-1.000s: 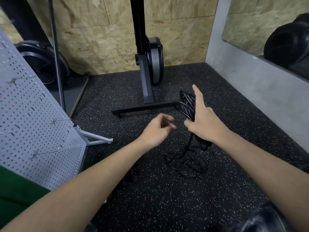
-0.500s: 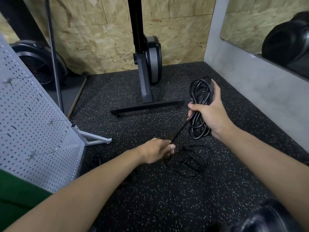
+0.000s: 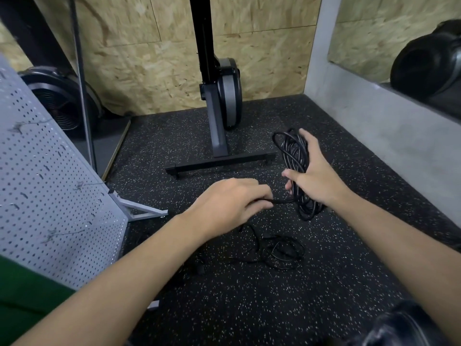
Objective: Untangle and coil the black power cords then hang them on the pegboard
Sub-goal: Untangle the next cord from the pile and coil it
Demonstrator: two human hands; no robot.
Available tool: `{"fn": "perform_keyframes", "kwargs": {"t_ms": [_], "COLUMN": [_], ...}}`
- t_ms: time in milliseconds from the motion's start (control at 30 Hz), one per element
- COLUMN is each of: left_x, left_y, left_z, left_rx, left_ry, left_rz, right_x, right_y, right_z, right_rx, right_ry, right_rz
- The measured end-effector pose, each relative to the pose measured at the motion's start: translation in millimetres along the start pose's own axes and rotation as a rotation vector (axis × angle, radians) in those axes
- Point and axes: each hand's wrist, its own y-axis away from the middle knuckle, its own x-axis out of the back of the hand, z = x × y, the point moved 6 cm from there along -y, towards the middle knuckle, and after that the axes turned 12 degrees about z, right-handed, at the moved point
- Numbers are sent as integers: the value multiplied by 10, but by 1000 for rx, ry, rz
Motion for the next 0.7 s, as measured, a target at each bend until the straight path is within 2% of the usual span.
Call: {"fn": "perform_keyframes", "kwargs": {"t_ms": [167, 300, 433, 533, 700], "left_x": [21, -104, -171, -251, -456], "left_y": [-21, -5, 33, 94, 291], "left_z": [40, 67, -108, -304, -651], "left_rx": [-23, -22, 74, 160, 320], "left_ry": [57, 112, 222, 204, 195], "left_rz": [-8, -57, -41, -56, -264], "right_x": [-141, -187, -267, -350, -347], "right_y": [99, 114, 66, 46, -16], "right_z": [-53, -74, 6, 56, 120], "right_rx": [-159, -164, -255, -318, -376], "right_ry": [-258, -251, -353, -401, -441], "right_rz": [-68, -46, -82, -141, -179]}}
